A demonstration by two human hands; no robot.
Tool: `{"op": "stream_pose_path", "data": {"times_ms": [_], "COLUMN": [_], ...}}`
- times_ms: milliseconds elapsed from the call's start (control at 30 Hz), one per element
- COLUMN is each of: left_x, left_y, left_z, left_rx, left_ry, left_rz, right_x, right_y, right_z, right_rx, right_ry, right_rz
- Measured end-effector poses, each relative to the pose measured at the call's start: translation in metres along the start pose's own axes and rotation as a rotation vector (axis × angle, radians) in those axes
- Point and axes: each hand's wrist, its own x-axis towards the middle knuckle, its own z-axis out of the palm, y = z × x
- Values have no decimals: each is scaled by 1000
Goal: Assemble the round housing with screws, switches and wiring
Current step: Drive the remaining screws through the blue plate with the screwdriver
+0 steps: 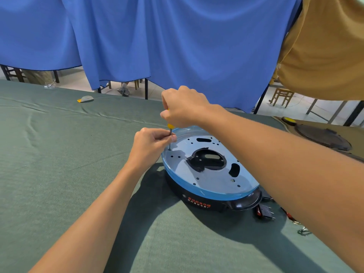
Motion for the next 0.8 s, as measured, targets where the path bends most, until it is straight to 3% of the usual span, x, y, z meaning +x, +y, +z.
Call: {"op": "stream_pose_path", "data": {"times_ms": [200, 367, 567, 733, 800], "left_x": [1, 1, 1, -1, -1], "left_y": [-1, -1, -1, 1, 1], "left_z": [-1, 0, -1, -1, -2], "left_rx": [4, 3, 9, 7, 5], "left_ry": [-4, -2, -2, -1, -1], "left_rz": [-4, -20, -13, -3, -1], "right_x": [3, 0, 2, -1, 0], "right_y": [-2, -2, -6, -3, -3], "right_z": [-15, -2, -16, -6, -6], "right_rx": [-39, 6, -47, -5, -35], "right_ry": [-221, -22, -202, -39, -52], "right_rz": [-13, 6, -49, -7, 33]}}
